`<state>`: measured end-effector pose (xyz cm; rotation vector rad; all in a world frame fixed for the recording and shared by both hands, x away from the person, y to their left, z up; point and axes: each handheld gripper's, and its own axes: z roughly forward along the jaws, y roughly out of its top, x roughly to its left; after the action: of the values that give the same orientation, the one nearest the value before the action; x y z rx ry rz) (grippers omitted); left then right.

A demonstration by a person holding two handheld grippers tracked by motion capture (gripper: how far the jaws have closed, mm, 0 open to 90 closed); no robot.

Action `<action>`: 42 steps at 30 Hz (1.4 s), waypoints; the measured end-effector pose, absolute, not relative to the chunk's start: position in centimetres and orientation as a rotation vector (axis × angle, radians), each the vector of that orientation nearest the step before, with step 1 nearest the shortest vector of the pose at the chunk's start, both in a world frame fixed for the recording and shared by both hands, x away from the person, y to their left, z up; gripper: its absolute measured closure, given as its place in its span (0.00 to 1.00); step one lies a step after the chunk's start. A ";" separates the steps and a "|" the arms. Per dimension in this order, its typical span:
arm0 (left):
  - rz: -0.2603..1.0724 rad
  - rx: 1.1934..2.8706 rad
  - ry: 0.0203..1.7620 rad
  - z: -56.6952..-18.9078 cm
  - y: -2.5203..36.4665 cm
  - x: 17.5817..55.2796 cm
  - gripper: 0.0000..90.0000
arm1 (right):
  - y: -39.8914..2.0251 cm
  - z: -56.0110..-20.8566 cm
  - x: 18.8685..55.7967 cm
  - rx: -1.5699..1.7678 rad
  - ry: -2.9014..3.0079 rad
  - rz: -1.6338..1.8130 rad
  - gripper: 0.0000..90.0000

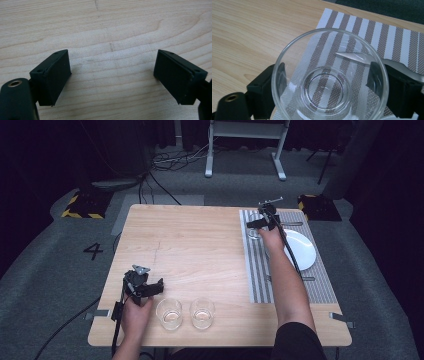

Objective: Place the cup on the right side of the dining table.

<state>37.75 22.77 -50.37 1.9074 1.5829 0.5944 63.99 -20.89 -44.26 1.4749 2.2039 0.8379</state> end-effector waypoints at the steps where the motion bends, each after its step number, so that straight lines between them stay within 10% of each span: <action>1: 0.595 1.908 1.583 -50.4 22.8 37.8 0.16 | -20.9 -44.2 63.9 1.471 2.200 0.837 0.15; 42: 0.597 1.901 1.584 -50.4 22.7 37.8 0.16 | -23.2 -35.6 53.5 1.302 2.206 0.989 0.12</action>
<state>37.81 22.71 -50.39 1.9007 1.5835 0.5970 53.45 -23.18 -35.57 1.3021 2.2057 0.9889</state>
